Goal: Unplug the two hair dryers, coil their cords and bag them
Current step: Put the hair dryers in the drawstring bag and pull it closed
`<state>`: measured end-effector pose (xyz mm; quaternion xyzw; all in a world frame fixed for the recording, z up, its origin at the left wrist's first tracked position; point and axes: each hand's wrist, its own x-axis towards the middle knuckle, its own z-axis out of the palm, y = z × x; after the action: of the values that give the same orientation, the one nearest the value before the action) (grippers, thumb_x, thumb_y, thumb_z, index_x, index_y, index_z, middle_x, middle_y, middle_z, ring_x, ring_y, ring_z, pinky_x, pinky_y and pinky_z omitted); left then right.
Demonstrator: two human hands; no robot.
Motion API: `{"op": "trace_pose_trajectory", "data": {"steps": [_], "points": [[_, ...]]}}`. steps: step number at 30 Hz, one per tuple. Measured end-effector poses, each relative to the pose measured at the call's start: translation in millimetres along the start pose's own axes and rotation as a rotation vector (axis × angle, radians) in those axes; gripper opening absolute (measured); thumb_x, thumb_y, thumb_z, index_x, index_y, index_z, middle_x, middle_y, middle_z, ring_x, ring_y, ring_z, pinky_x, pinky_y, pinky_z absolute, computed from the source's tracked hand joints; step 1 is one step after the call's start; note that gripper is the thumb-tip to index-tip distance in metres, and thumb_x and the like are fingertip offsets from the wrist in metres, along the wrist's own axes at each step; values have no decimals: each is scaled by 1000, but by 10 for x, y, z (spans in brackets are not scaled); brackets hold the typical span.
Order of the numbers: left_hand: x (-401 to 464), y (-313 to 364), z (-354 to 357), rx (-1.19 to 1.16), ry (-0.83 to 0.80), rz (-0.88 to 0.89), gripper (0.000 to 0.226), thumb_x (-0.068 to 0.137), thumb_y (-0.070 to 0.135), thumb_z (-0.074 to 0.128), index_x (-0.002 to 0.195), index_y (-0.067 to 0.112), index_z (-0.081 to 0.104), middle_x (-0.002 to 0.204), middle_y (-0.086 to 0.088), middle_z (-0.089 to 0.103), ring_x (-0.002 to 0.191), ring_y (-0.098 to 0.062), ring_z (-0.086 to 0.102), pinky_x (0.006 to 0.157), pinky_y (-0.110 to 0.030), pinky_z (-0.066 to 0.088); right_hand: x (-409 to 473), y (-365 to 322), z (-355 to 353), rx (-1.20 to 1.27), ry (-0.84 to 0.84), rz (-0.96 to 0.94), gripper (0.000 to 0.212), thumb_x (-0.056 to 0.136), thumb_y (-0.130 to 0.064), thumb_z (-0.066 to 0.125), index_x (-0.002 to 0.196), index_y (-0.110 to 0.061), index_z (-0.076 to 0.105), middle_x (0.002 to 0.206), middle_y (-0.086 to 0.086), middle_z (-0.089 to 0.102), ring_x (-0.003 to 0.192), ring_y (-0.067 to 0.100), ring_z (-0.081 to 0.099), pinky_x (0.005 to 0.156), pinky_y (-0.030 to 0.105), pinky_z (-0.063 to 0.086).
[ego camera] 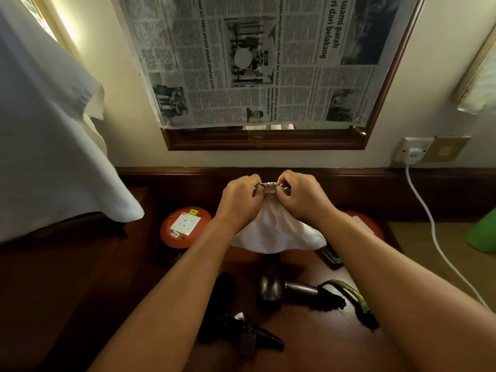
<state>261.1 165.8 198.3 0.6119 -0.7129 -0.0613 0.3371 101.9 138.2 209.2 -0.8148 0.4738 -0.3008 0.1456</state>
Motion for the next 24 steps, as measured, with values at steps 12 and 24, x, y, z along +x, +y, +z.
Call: {"op": "trace_pose_trajectory", "data": {"steps": [12, 24], "points": [[-250, -379, -170, -67, 92, -151, 17, 90, 21, 54, 76, 11, 56, 71, 1, 54, 71, -20, 53, 61, -41, 46, 1, -236, 359, 48, 153, 90, 10, 91, -15, 56, 83, -10, 60, 75, -2, 60, 68, 12, 55, 59, 25, 44], [-131, -391, -130, -163, 79, -100, 8, 92, 13, 59, 84, 13, 59, 78, 2, 58, 69, -8, 53, 57, -12, 37, -57, -414, 565, 281, 94, 272, 4, 89, -16, 62, 92, -14, 59, 88, 1, 61, 79, 14, 58, 68, 26, 51]]}}
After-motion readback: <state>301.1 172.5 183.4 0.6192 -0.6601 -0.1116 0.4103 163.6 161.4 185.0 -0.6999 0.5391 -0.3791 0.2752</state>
